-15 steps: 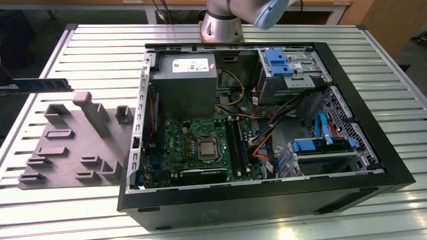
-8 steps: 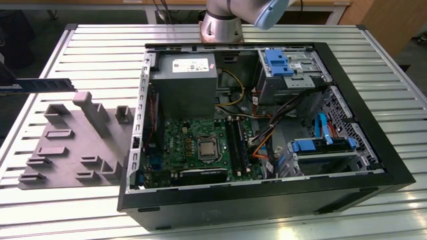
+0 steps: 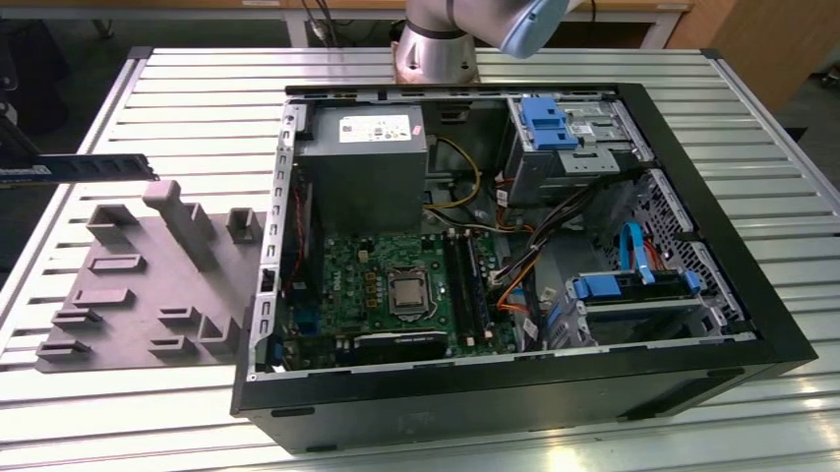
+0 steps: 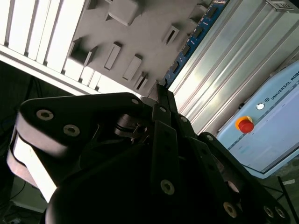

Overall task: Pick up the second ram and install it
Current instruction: 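Pick up the second ram and move it above second insertion slot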

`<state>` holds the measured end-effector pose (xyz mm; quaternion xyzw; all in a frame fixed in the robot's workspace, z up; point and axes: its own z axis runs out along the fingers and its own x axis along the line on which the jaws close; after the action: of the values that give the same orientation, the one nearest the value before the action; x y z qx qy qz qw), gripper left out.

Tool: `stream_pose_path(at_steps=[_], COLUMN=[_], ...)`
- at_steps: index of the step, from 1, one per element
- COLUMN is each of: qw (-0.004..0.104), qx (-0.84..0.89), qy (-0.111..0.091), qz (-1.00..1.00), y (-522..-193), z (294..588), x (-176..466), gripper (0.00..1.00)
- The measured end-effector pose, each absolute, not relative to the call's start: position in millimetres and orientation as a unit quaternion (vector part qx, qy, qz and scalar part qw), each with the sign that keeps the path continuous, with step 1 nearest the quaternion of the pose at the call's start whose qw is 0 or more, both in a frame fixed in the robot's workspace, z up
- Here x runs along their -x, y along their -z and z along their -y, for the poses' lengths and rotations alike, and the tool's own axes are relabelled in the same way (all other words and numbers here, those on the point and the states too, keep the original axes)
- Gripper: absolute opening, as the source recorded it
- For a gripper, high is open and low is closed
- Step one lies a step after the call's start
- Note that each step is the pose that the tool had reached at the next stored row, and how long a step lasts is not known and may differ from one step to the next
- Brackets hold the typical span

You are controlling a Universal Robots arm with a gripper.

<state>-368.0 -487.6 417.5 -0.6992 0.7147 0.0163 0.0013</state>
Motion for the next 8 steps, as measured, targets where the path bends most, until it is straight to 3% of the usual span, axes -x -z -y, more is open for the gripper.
stream_pose_path(at_steps=[8], qw=[0.001], qx=[0.699], qy=[-0.016], qz=[-0.715], y=[-417.5], z=[487.6], x=[360.7], gripper=[0.11])
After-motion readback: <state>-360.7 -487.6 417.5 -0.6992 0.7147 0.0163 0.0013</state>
